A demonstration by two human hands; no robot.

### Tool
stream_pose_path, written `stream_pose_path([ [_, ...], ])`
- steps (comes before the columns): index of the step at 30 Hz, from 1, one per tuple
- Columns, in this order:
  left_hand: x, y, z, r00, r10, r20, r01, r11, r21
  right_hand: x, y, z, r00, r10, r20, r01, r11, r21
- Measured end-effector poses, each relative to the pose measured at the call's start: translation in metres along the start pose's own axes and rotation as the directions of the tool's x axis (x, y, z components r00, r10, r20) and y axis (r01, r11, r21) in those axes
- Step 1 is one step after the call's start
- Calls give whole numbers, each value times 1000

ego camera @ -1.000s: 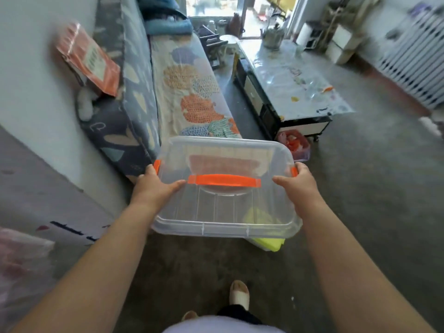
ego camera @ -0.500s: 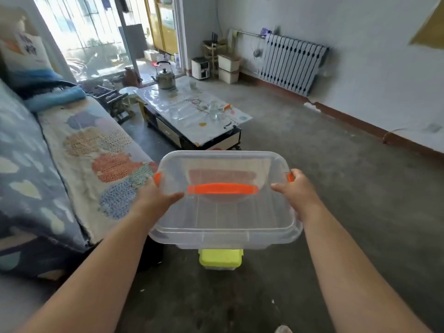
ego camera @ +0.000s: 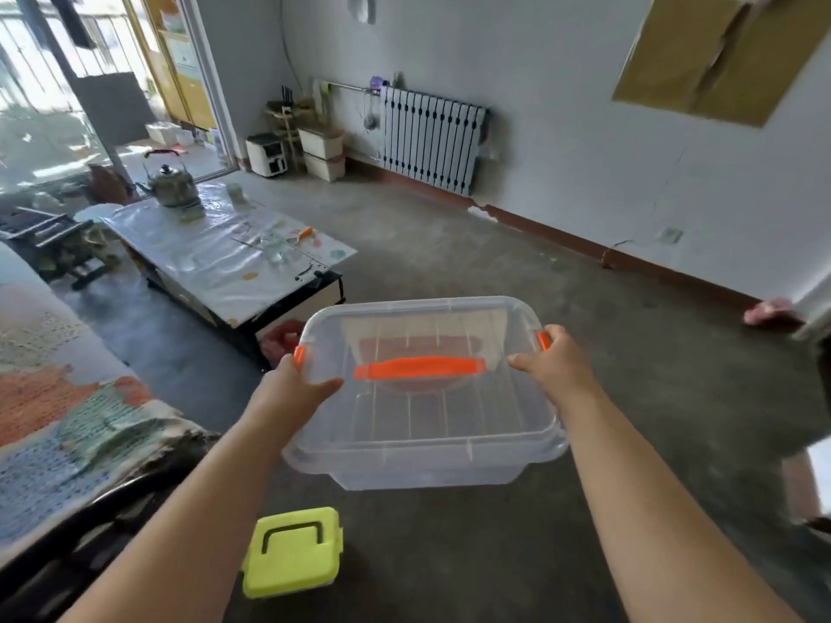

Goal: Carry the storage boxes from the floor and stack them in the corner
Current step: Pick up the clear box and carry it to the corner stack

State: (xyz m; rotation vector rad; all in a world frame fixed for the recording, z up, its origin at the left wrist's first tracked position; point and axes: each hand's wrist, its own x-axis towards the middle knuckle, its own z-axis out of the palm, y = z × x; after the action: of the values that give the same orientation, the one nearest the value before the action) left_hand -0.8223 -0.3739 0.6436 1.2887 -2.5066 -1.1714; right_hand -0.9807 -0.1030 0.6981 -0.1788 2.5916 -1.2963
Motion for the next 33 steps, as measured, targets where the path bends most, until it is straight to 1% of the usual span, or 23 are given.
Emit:
stream_pose_path([
  [4, 38, 35, 32, 1000, -16, 9, 16, 1000, 3, 54, 10, -16, 1000, 21, -5, -21, 1000, 0],
  [10, 123, 73, 60, 998, -39, 39, 38, 999, 39, 138, 15, -6, 995, 97, 31, -99, 993, 66],
  [13, 175, 94, 71, 998, -26, 55, 24, 999, 42, 187, 7, 3, 993, 112, 36, -114, 991, 64],
  [16, 237, 125, 77, 997, 6, 80, -10, 999, 50, 245, -9, 9, 991, 130, 1, -130, 988, 88],
  [19, 297, 163, 72, 995, 31, 91, -31, 1000, 5, 304, -32, 13, 989, 148, -24, -145, 984, 105],
  [23, 365, 206, 73, 995, 61, 80, -63, 998, 12, 377, -54, 20, 988, 146, -44, -139, 981, 137],
  [28, 439, 242, 92, 995, 43, 86, -44, 999, 2, 470, -62, 26, 987, 152, -54, -142, 978, 156],
  [31, 490, 271, 108, 996, 21, 85, -20, 1000, -10, 538, -66, 26, 992, 126, -32, -121, 984, 131],
  [33, 527, 297, 124, 999, 14, 47, -12, 999, -31, 591, -73, 23, 995, 102, -13, -100, 989, 105],
])
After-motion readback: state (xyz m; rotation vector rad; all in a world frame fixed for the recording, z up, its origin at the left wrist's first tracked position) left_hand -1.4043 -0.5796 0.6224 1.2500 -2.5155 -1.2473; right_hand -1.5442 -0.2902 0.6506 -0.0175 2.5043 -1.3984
